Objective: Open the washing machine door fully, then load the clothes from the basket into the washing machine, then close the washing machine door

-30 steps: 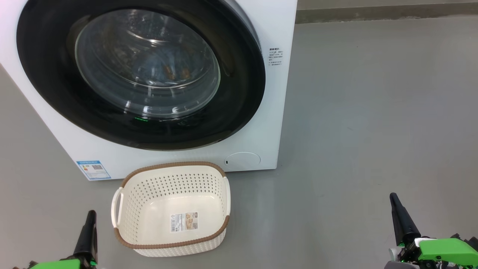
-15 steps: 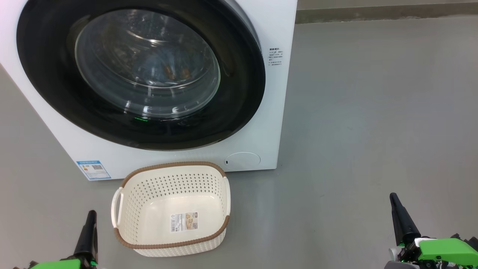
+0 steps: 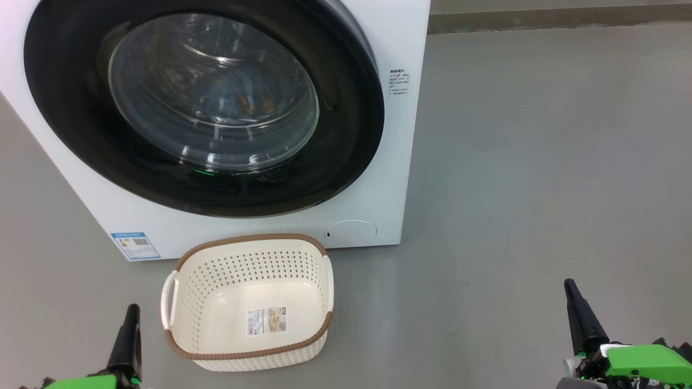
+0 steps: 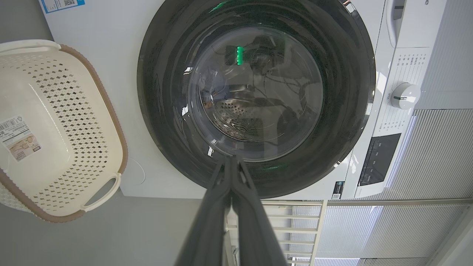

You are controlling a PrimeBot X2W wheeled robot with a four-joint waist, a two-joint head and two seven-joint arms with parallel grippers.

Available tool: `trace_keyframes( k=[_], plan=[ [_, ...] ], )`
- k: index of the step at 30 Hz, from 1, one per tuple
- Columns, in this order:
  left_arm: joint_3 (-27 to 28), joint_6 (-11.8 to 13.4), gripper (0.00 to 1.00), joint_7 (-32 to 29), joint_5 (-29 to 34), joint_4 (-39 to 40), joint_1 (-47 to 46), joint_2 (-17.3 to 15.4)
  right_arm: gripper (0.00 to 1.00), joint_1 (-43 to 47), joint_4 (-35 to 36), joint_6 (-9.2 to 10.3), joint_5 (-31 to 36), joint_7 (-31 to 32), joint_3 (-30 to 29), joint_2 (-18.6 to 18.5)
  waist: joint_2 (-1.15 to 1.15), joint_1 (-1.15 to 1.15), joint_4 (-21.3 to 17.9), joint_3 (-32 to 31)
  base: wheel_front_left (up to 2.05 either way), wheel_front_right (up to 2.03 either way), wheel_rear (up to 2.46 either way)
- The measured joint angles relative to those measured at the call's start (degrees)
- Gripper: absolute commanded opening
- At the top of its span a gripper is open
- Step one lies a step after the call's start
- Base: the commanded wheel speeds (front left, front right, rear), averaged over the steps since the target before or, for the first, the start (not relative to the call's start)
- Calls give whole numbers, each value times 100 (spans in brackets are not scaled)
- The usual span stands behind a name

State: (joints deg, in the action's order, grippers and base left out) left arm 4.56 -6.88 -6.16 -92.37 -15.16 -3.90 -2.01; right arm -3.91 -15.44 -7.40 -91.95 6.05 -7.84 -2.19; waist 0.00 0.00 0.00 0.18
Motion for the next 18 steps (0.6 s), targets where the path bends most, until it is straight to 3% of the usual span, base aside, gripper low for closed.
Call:
trace_keyframes(
  k=[18],
  plan=[
    [2,0,0,0,0,0,0,1,0,0,0,0,0,0,0,0,0,0,0,0,0,0,0]
  ],
)
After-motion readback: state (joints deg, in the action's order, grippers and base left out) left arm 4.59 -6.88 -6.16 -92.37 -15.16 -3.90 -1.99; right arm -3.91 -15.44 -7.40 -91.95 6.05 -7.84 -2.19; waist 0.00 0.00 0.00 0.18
